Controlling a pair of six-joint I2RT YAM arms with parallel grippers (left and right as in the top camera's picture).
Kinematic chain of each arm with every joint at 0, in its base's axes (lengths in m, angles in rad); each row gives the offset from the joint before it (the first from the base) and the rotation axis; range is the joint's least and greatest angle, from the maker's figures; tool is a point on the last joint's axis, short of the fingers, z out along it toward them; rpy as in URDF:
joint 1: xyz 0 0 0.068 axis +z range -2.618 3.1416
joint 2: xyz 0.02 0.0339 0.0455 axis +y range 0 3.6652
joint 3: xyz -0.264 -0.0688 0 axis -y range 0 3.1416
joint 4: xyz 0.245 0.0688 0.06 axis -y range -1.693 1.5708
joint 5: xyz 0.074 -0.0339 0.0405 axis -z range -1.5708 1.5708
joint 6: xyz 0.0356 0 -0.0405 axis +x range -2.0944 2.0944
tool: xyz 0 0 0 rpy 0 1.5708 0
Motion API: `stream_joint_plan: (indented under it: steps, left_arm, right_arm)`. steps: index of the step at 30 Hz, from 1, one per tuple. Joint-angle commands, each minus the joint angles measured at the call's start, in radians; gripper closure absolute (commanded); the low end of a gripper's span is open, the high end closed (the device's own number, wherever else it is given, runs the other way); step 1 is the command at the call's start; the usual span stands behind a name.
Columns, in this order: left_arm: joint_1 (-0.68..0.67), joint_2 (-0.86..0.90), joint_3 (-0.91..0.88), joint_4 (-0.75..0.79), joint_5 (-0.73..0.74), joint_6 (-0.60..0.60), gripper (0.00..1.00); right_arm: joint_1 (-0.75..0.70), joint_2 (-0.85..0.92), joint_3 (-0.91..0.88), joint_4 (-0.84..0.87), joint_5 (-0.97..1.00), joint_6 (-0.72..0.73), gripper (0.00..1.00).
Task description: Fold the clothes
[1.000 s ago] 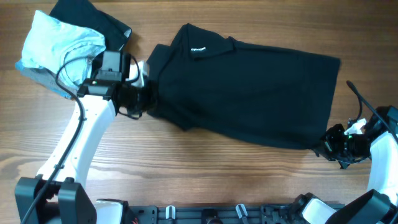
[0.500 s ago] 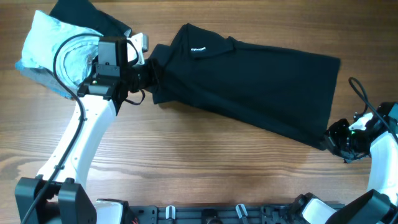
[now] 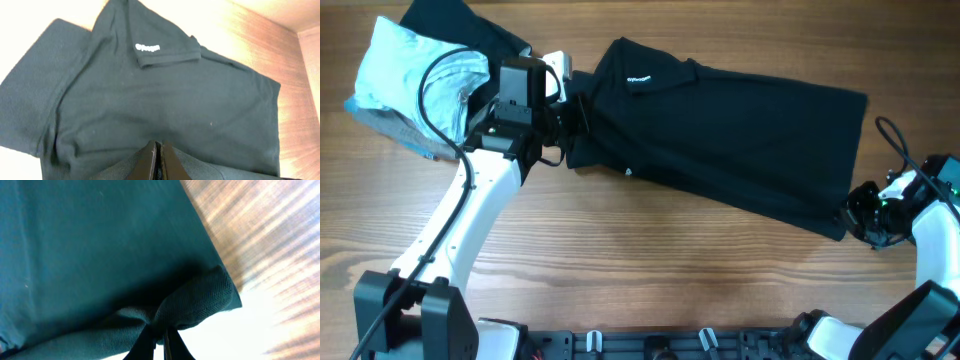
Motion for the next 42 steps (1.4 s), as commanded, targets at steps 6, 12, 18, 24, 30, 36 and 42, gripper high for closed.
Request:
stream_joint_plan:
  steps: [6,12,18,24,30,36,42]
  left_arm:
    - [0.001,0.107,0.007,0.124,-0.045,0.011,0.96]
    - [0.001,0.165,0.007,0.218,-0.045,-0.016,0.96]
    - [-0.001,0.219,0.007,0.351,-0.045,-0.066,0.74]
    - [0.007,0.219,0.007,0.317,-0.005,-0.067,0.1]
    - [0.006,0.219,0.007,0.167,0.159,-0.064,0.16]
    - [0.012,0.222,0.007,-0.012,-0.086,-0.054,0.27]
    - [0.04,0.222,0.007,-0.188,-0.116,0.023,0.25]
  right_arm:
    - [0.015,0.059,0.015,0.103,-0.077,0.01,0.96]
    - [0.072,0.076,0.015,0.193,-0.073,0.053,0.96]
    - [0.096,0.093,0.015,0.297,-0.043,0.167,0.9]
    - [0.096,0.093,0.015,0.306,-0.042,0.123,0.12]
    - [0.096,0.093,0.015,0.275,-0.083,0.073,0.13]
    - [0.096,0.093,0.015,0.125,-0.148,-0.027,0.16]
    - [0.096,0.093,0.011,-0.088,-0.066,-0.038,0.13]
